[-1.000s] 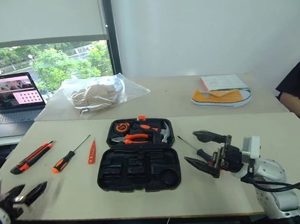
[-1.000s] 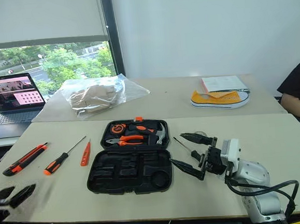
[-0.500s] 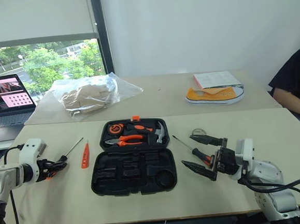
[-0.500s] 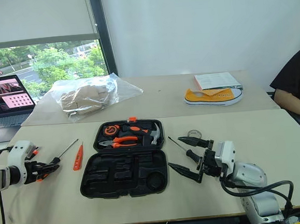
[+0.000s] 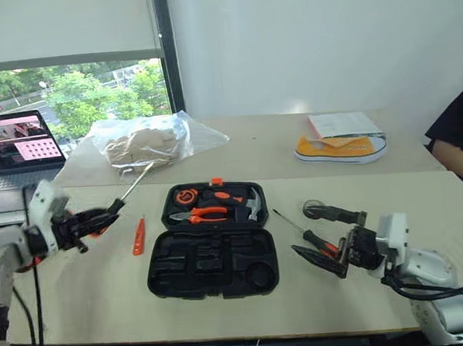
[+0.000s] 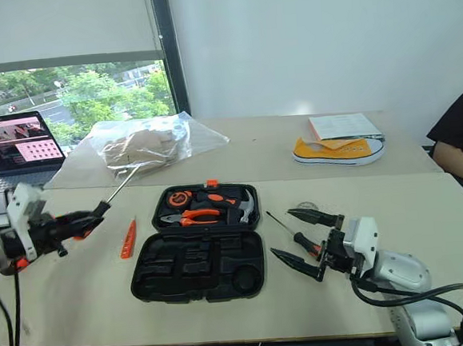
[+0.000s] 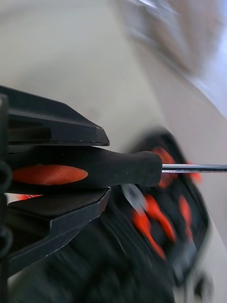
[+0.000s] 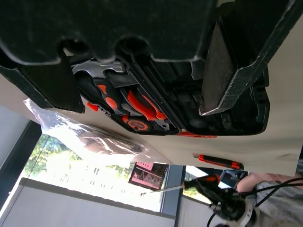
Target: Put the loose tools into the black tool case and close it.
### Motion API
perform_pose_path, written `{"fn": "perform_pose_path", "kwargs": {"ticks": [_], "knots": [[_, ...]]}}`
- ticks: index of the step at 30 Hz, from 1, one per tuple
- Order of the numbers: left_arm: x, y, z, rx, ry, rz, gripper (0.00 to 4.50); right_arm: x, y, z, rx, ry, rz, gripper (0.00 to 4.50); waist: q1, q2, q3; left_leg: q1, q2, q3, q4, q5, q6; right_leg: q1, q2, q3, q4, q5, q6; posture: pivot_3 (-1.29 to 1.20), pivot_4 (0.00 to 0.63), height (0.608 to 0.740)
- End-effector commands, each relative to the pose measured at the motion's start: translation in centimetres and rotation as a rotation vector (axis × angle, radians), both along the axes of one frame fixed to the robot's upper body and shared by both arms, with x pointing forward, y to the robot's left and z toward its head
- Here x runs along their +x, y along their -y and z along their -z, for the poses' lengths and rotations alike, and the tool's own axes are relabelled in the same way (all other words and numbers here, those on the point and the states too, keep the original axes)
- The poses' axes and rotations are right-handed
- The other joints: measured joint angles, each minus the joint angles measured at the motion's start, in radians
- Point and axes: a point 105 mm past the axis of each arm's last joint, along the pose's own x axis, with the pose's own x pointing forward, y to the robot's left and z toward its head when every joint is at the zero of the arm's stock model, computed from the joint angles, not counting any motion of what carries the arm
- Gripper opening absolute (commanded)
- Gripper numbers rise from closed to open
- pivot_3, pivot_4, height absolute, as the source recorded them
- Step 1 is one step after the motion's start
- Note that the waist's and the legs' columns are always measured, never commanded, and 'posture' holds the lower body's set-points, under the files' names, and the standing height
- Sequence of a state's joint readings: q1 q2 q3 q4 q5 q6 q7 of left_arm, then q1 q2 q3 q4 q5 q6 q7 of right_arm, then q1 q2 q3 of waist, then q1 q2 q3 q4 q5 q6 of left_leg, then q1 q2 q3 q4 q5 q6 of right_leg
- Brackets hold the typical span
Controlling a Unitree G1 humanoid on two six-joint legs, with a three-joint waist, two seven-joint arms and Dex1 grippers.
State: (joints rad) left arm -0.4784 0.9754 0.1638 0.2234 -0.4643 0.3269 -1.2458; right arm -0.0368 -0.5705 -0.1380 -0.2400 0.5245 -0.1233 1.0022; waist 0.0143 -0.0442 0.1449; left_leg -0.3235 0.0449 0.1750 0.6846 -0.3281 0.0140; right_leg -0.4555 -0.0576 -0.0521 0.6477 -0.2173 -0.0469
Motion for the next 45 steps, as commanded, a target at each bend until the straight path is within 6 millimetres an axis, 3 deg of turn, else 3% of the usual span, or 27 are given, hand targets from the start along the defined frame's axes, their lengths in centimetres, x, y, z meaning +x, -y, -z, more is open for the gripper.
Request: {"fn": "perform_pose_path", "kwargs": {"ticks": [1,5,7,16,22,34,36,40,45], "knots": [[-0.2,5.7,1.7,0.300,0.028,0.311,0.84,-0.6,0.8,-0.7,-0.016,0.036,0.012,4.50,0.004,0.000,0.000,0.000,-0.001,0.000,0.000,0.000,0.000,0.001,0.000,0.000,0.000,0.000,0.000,0.00,0.150,0.740],[0.9,8.8,4.0,0.465,0.010,0.432,0.84,-0.7,0.8,-0.7,-0.010,0.040,0.025,4.50,-0.010,0.000,0.000,0.001,-0.001,-0.004,0.001,0.000,0.000,0.003,0.003,0.007,0.000,0.000,0.001,0.00,0.150,0.740],[1.3,9.4,4.8,0.531,0.001,0.464,0.84,-0.8,0.7,-0.7,-0.007,0.043,0.028,4.50,-0.014,0.000,0.000,0.001,-0.001,-0.007,0.002,0.000,0.000,0.005,0.004,0.011,0.000,0.000,0.001,0.00,0.150,0.740],[3.6,8.4,6.3,0.629,-0.005,0.366,0.84,-1.5,0.6,-0.2,0.008,0.040,0.053,4.50,-0.024,0.000,0.000,0.002,0.003,-0.008,0.003,-0.001,0.003,0.004,0.005,0.011,0.000,0.000,0.002,0.00,0.150,0.740],[2.9,7.8,7.1,0.657,-0.064,0.374,0.84,-1.8,0.6,0.0,0.011,0.035,0.057,4.50,-0.018,0.001,0.000,-0.001,0.002,-0.008,0.010,-0.003,0.007,0.004,0.004,0.011,0.000,0.001,0.004,0.00,0.150,0.740],[2.6,9.2,8.3,0.614,-0.099,0.359,0.84,-1.6,0.5,0.0,0.010,0.032,0.042,4.50,-0.009,0.001,0.000,-0.001,0.002,-0.008,0.011,-0.004,0.008,0.004,0.004,0.011,0.000,0.001,0.005,0.00,0.150,0.740],[2.6,9.4,8.0,0.597,-0.076,0.358,1.86,-1.6,0.4,0.0,0.011,0.031,0.039,4.50,-0.009,0.001,0.000,-0.001,0.002,-0.007,0.011,-0.004,0.008,0.004,0.004,0.011,0.000,0.001,0.005,0.00,0.150,0.740],[2.8,10.2,6.1,0.491,0.030,0.358,3.21,-1.6,0.3,0.1,0.012,0.028,0.032,4.50,-0.003,0.001,0.001,0.000,0.002,-0.008,0.011,-0.004,0.008,0.005,0.004,0.011,0.000,0.001,0.005,0.00,0.150,0.740],[2.5,10.1,4.2,0.401,0.137,0.378,3.21,-1.4,0.1,0.3,0.014,0.017,0.016,4.50,-0.001,0.001,0.001,-0.002,0.002,-0.009,0.013,-0.004,0.009,0.005,0.002,0.010,0.000,0.002,0.005,0.00,0.150,0.740]]}}
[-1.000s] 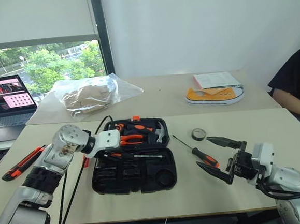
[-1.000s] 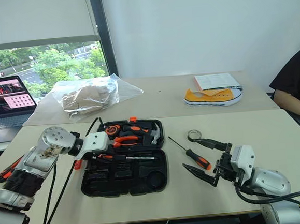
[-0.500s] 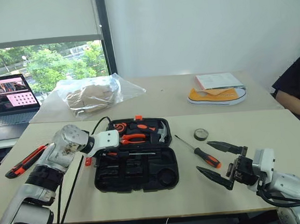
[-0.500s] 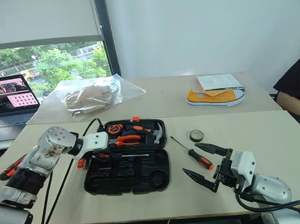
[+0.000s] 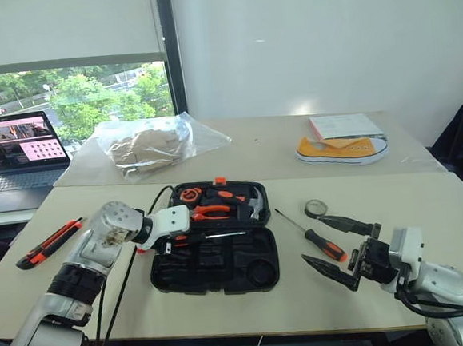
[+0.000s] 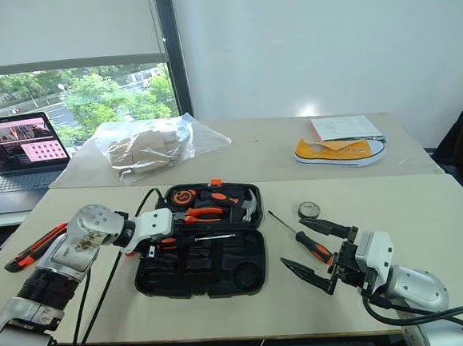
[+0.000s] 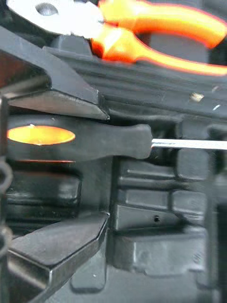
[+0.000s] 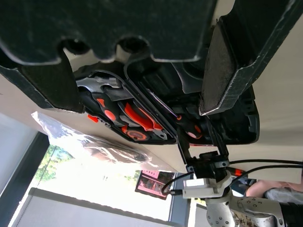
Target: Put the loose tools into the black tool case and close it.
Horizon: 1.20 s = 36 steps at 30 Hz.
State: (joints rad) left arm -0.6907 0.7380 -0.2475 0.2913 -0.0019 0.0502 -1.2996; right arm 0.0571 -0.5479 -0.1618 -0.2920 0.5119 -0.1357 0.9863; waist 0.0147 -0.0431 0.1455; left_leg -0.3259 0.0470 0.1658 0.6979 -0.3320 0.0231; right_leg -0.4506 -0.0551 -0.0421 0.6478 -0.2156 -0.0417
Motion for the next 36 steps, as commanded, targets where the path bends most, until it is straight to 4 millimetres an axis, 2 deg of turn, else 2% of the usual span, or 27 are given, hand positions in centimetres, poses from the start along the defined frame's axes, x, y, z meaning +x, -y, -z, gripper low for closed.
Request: {"fn": "perform_pose_path", "kwargs": {"ticks": [1,2,3,5,6,10,11,16,23,28,31,33,35,36], "knots": [[0.0,0.1,-2.8,-0.111,0.085,0.024,3.21,-0.1,-0.3,-0.5,0.004,0.034,-0.025,4.50,-0.003,0.000,0.000,0.000,0.000,0.000,0.000,0.000,0.000,0.000,0.000,0.000,0.000,0.000,0.000,0.00,0.150,0.740],[0.0,0.0,-2.8,-0.129,0.082,0.013,3.21,-0.1,-0.3,-0.5,0.003,0.031,-0.029,4.50,-0.003,0.000,0.000,0.000,0.000,0.000,0.000,0.000,0.000,0.000,0.000,0.000,0.000,0.000,0.000,0.00,0.150,0.740],[0.1,0.0,-2.9,-0.139,0.083,0.006,2.68,0.0,-0.3,-0.5,0.002,0.030,-0.031,4.50,-0.004,0.000,0.000,0.000,0.000,0.000,0.000,0.000,0.000,0.000,0.000,0.000,0.000,0.000,0.000,0.00,0.150,0.740],[0.0,-0.1,-2.4,-0.149,0.057,-0.008,2.20,0.0,-0.4,-0.5,0.002,0.029,-0.033,4.50,-0.005,0.000,0.000,0.000,0.000,0.000,0.000,0.000,0.000,0.000,0.000,0.000,0.000,0.000,0.000,0.00,0.150,0.740],[0.1,0.0,-2.1,-0.166,0.037,-0.022,1.70,0.0,-0.4,-0.5,0.001,0.029,-0.033,4.50,-0.005,0.000,0.000,0.000,0.000,0.000,0.000,0.000,0.000,0.000,0.001,0.000,0.000,0.000,0.000,0.00,0.150,0.740],[-0.1,0.7,-0.7,-0.181,-0.025,-0.036,0.27,0.0,-0.2,-0.5,-0.002,0.028,-0.031,4.50,-0.004,0.000,0.000,0.000,0.000,0.000,0.000,0.000,0.000,0.000,0.000,0.000,0.000,0.000,0.000,0.00,0.150,0.740],[-0.3,0.9,-0.3,-0.173,-0.038,-0.027,0.05,0.0,-0.2,-0.5,-0.003,0.028,-0.031,4.50,-0.004,0.000,0.000,0.000,0.000,0.000,0.000,0.000,0.000,0.000,0.000,0.000,0.000,0.000,0.000,0.00,0.150,0.740],[0.6,1.2,1.1,-0.153,-0.051,-0.088,0.05,-0.1,0.0,-0.6,-0.006,0.029,-0.023,4.50,-0.004,0.000,0.000,-0.001,-0.001,0.000,0.000,0.000,0.000,0.000,0.000,0.000,0.000,0.000,0.000,0.00,0.150,0.740],[0.3,1.1,2.9,-0.113,-0.121,-0.117,0.05,-0.2,0.0,-0.5,-0.003,0.028,-0.009,4.50,-0.004,0.000,0.000,0.001,-0.001,0.000,0.000,0.000,0.000,0.001,0.000,0.000,0.000,0.000,0.000,0.00,0.150,0.740],[0.4,1.0,4.5,-0.094,-0.191,-0.192,0.05,-0.2,0.0,-0.5,0.004,0.031,0.001,4.50,-0.005,0.000,0.000,0.006,0.000,0.000,-0.001,-0.001,0.001,0.012,0.000,0.000,-0.002,0.000,0.001,0.00,0.150,0.740],[-0.2,1.1,6.0,-0.083,-0.251,-0.216,0.05,-0.2,-0.2,-0.5,0.006,0.030,0.003,4.50,-0.005,0.001,-0.001,0.006,0.000,0.000,-0.001,-0.001,0.002,0.013,-0.001,0.000,-0.001,-0.004,0.008,0.00,0.150,0.740],[-0.2,1.3,6.1,-0.108,-0.247,-0.227,0.05,-0.2,-0.2,-0.5,0.007,0.029,0.005,4.50,-0.005,0.005,-0.003,0.007,0.000,0.000,-0.001,-0.001,0.002,0.014,-0.001,0.000,-0.001,-0.004,0.008,0.00,0.150,0.740],[-0.2,1.8,4.8,-0.200,-0.205,-0.194,0.05,-0.3,-0.1,-0.6,0.004,0.030,0.007,4.50,-0.005,0.009,-0.006,0.007,0.000,0.000,-0.002,-0.002,0.002,0.015,-0.002,0.000,-0.001,-0.004,0.008,0.00,0.150,0.740],[-0.2,2.0,3.4,-0.286,-0.140,-0.152,0.05,-0.3,0.3,-0.7,0.005,0.020,0.018,4.50,-0.005,0.010,-0.007,0.007,-0.001,0.000,-0.001,-0.002,0.003,0.015,-0.003,0.000,-0.001,-0.004,0.008,0.00,0.150,0.740]]}}
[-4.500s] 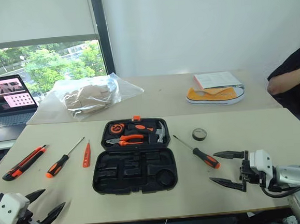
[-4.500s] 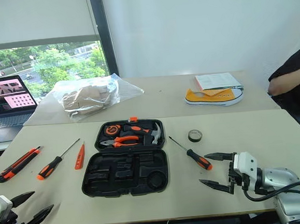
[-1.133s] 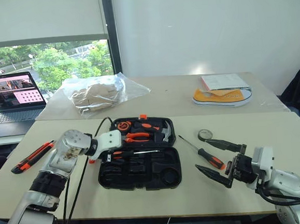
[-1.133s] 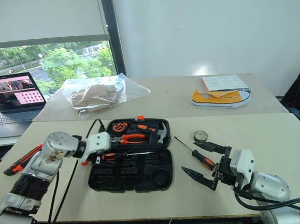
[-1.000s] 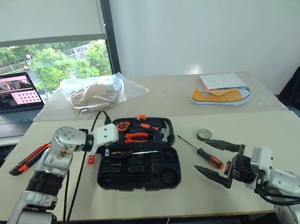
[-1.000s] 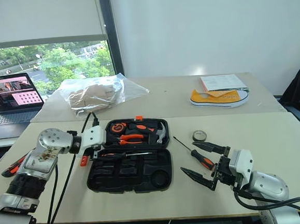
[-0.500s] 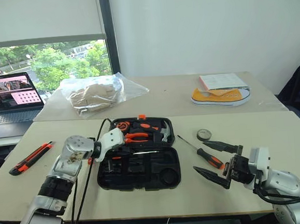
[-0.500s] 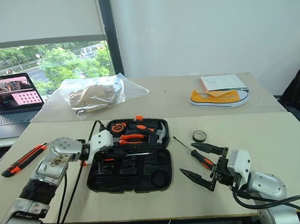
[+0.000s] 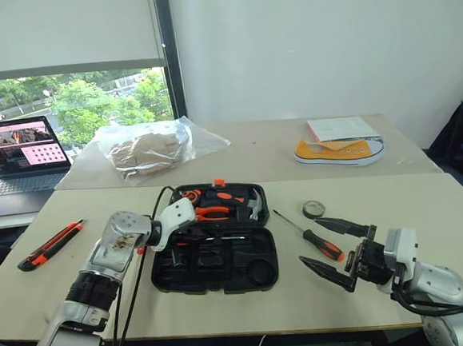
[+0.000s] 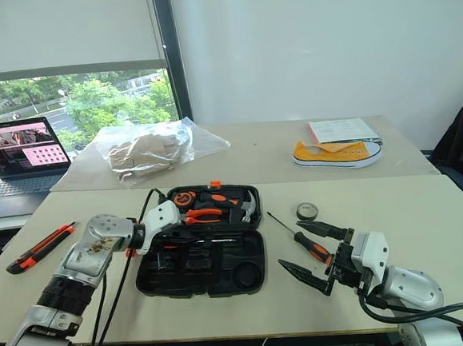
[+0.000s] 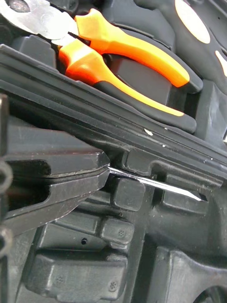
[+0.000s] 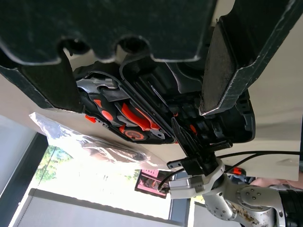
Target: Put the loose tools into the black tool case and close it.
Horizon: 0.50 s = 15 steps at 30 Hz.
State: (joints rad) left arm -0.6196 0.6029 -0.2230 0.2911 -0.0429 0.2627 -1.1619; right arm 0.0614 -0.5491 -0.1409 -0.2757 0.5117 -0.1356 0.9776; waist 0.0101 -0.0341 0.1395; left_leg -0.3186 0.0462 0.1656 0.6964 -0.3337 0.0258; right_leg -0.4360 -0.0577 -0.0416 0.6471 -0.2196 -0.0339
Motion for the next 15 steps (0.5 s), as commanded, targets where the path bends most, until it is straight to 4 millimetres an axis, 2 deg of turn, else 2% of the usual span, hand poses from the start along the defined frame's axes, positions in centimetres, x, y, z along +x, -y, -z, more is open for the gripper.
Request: {"fn": "perform_pose_path", "kwargs": {"ticks": [1,3,4,5,6,8,10,12,13,14,15], "knots": [[-0.7,0.2,-0.8,-0.153,0.083,0.040,0.05,-0.5,0.7,-1.4,0.000,0.042,0.026,4.50,0.000,0.001,-0.001,0.000,0.000,0.000,0.000,0.000,0.000,0.000,0.000,0.000,0.000,0.000,0.000,0.00,0.150,0.740],[-2.0,-0.3,-5.1,-0.366,0.240,0.131,0.55,-0.8,1.8,-1.3,-0.006,0.010,0.055,4.50,0.000,0.002,0.000,0.000,0.000,-0.001,0.000,0.000,0.000,-0.002,-0.001,-0.001,0.000,0.002,-0.003,0.00,0.150,0.740],[-2.3,-1.5,-5.9,-0.392,0.263,0.119,0.64,-1.1,2.4,-1.1,-0.018,-0.005,0.071,4.50,-0.001,0.000,0.001,0.000,0.000,-0.001,0.000,0.000,0.000,-0.005,-0.001,-0.001,0.000,0.003,-0.005,0.00,0.150,0.740],[-2.6,-2.7,-6.2,-0.383,0.272,0.114,1.23,-1.3,2.9,-0.9,-0.033,-0.017,0.088,4.50,-0.001,-0.002,0.002,-0.002,0.001,-0.001,0.001,0.000,0.000,-0.007,-0.001,-0.001,0.000,0.003,-0.006,0.00,0.150,0.740],[-2.9,-3.8,-6.1,-0.355,0.276,0.105,1.46,-1.5,3.4,-0.7,-0.046,-0.028,0.104,4.50,-0.002,-0.003,0.002,-0.004,0.001,-0.001,0.002,0.000,0.000,-0.008,-0.001,-0.002,0.000,0.003,-0.006,0.00,0.150,0.740],[-4.0,-7.0,-5.8,-0.325,0.260,0.033,2.19,-2.2,5.4,0.5,-0.080,-0.081,0.173,4.50,-0.006,-0.003,0.002,-0.003,0.002,-0.001,0.001,0.000,0.000,-0.008,-0.001,-0.002,-0.001,0.003,-0.006,0.00,0.150,0.740],[-5.5,-9.4,-4.9,-0.272,0.246,-0.004,2.87,-3.1,7.1,1.8,-0.105,-0.137,0.238,4.50,-0.010,0.000,0.001,-0.001,0.002,-0.001,-0.002,0.000,-0.001,-0.007,-0.001,-0.002,-0.002,0.002,-0.005,0.00,0.150,0.740],[-6.6,-10.9,-4.0,-0.244,0.222,-0.044,3.60,-3.7,8.2,2.8,-0.126,-0.168,0.282,4.50,-0.011,0.003,0.000,0.001,0.002,0.000,-0.003,-0.002,0.000,-0.006,-0.002,-0.002,-0.002,0.000,-0.003,0.00,0.150,0.740],[-7.1,-11.6,-3.6,-0.239,0.209,-0.073,3.73,-4.0,8.6,3.2,-0.134,-0.182,0.301,4.50,-0.011,0.003,0.000,0.000,0.002,0.000,-0.003,-0.003,0.002,-0.006,-0.002,-0.002,-0.002,-0.001,-0.002,0.00,0.150,0.740],[-7.8,-12.5,-3.3,-0.244,0.190,-0.110,4.22,-4.3,9.0,3.7,-0.145,-0.194,0.322,4.50,-0.010,0.003,0.000,0.000,0.001,0.000,-0.003,-0.004,0.003,-0.006,-0.002,-0.002,-0.002,-0.001,-0.002,0.00,0.150,0.740],[-8.4,-13.2,-3.0,-0.246,0.166,-0.140,4.49,-4.5,9.4,4.0,-0.155,-0.200,0.346,4.50,-0.010,0.002,0.001,-0.001,0.001,0.001,-0.002,-0.005,0.004,-0.006,-0.003,-0.002,-0.003,-0.002,-0.001,0.00,0.150,0.740]]}}
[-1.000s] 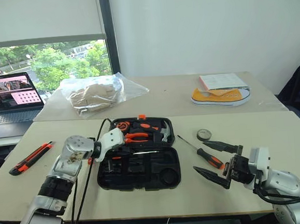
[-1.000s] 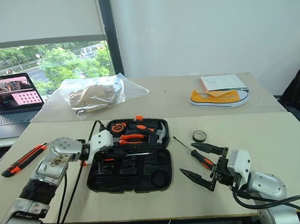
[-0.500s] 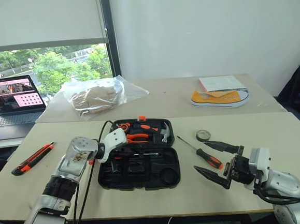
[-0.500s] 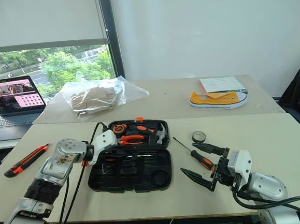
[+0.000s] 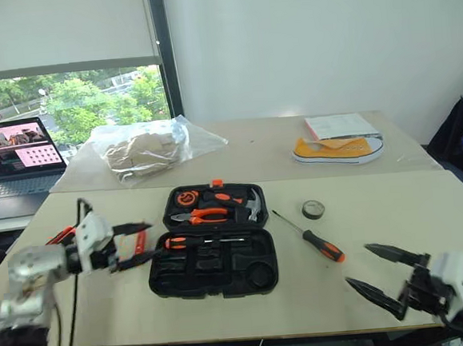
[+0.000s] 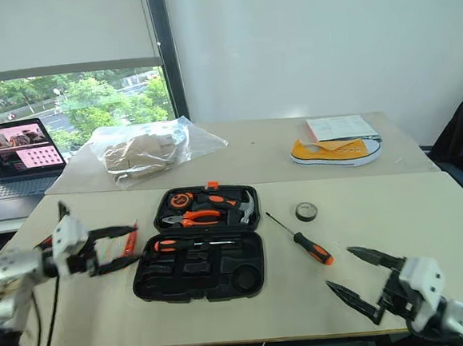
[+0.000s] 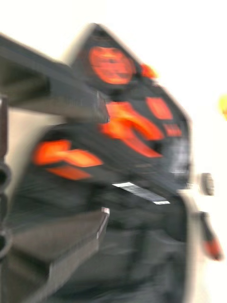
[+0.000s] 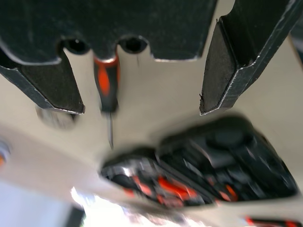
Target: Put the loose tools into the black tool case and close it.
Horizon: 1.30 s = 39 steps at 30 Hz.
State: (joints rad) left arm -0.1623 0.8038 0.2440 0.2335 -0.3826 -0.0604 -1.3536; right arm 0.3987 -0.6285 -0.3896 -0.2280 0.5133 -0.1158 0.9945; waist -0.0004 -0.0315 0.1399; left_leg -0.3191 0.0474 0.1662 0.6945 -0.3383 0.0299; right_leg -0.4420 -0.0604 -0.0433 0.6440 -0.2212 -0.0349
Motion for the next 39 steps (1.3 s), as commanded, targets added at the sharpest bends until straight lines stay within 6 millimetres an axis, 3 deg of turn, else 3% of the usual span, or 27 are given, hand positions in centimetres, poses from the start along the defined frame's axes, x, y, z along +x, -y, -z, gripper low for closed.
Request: {"fn": "perform_pose_path", "kwargs": {"ticks": [1,5,13,18,19,22,27,28,32,33,37,39], "knots": [[-1.6,-2.2,-0.9,0.000,0.003,-0.061,4.49,-0.4,1.3,-0.3,-0.062,0.052,0.065,4.50,0.002,-0.001,0.000,0.000,0.000,0.000,0.000,0.000,0.000,0.000,0.000,0.000,-0.001,0.000,0.001,0.00,0.150,0.740],[-3.5,-2.9,-0.6,-0.005,-0.048,-0.082,4.49,0.6,1.6,0.4,-0.071,-0.022,0.134,4.50,0.003,-0.002,0.001,0.000,0.000,0.000,0.000,-0.001,0.001,0.000,-0.002,0.000,-0.002,-0.002,0.005,0.00,0.150,0.740],[-4.0,0.7,-2.0,-0.078,-0.030,0.027,4.49,6.7,-2.0,-0.6,-0.181,-0.178,0.009,4.50,-0.004,0.000,0.002,0.000,-0.001,0.000,0.000,-0.001,0.001,0.000,-0.011,0.000,-0.001,-0.001,0.003,0.00,0.150,0.740],[-3.5,2.4,-2.5,-0.103,0.000,0.072,4.49,10.0,-2.7,0.7,-0.249,-0.330,0.030,4.50,-0.002,0.000,0.002,-0.002,-0.001,-0.001,-0.001,0.000,0.000,-0.001,-0.003,-0.001,-0.003,0.003,-0.002,0.00,0.150,0.740],[-3.5,2.7,-2.6,-0.106,0.004,0.084,4.50,10.6,-2.7,1.3,-0.269,-0.347,0.039,3.85,0.000,0.000,0.002,-0.003,-0.001,-0.001,-0.001,0.000,0.000,-0.002,0.000,-0.001,-0.003,0.003,-0.002,0.00,0.150,0.740],[-3.5,3.4,-3.0,-0.107,0.014,0.104,4.50,12.2,-2.5,2.3,-0.309,-0.361,0.098,2.83,-0.001,0.000,0.002,-0.005,-0.001,0.000,-0.001,-0.002,0.000,-0.004,0.001,-0.002,-0.003,0.002,0.000,0.00,0.150,0.740],[-3.4,3.6,-3.3,-0.110,0.019,0.106,4.50,12.1,-2.7,1.7,-0.275,-0.336,0.097,1.14,-0.010,-0.001,0.001,-0.010,-0.001,0.002,0.000,-0.003,0.000,-0.009,0.001,-0.004,-0.003,0.002,0.000,0.00,0.150,0.740],[-3.4,3.6,-3.5,-0.113,0.021,0.106,4.50,11.7,-2.1,1.4,-0.264,-0.325,0.111,1.02,-0.011,-0.001,0.001,-0.010,-0.001,0.002,0.000,-0.003,0.000,-0.010,0.000,-0.005,-0.003,0.002,0.000,0.00,0.150,0.740],[-3.4,3.7,-3.7,-0.131,0.026,0.097,4.50,10.6,-0.3,0.1,-0.221,-0.258,0.163,1.03,0.008,-0.001,0.001,-0.013,-0.001,0.002,0.001,-0.003,0.000,-0.013,0.000,-0.007,-0.002,0.001,0.001,0.00,0.150,0.740],[-3.5,3.6,-3.7,-0.137,0.024,0.087,4.50,10.1,-0.5,-1.1,-0.196,-0.220,0.131,1.03,0.009,-0.001,0.001,-0.014,-0.001,0.002,0.001,-0.003,0.000,-0.014,0.000,-0.007,-0.002,0.001,0.001,0.00,0.150,0.740],[-3.6,2.9,-3.5,-0.155,0.015,0.050,4.50,8.3,-4.4,-5.1,-0.111,-0.091,-0.126,1.03,-0.001,0.002,0.002,-0.015,-0.001,0.002,0.001,-0.002,0.000,-0.016,0.001,-0.007,-0.002,0.002,0.001,0.00,0.150,0.740],[-3.9,2.4,-3.1,-0.158,0.004,0.028,4.50,7.8,-7.5,-6.2,-0.104,-0.068,-0.293,1.03,-0.018,0.002,0.002,-0.014,-0.001,0.002,0.001,-0.001,-0.003,-0.015,0.002,-0.006,-0.001,0.002,0.001,0.00,0.150,0.740]]}}
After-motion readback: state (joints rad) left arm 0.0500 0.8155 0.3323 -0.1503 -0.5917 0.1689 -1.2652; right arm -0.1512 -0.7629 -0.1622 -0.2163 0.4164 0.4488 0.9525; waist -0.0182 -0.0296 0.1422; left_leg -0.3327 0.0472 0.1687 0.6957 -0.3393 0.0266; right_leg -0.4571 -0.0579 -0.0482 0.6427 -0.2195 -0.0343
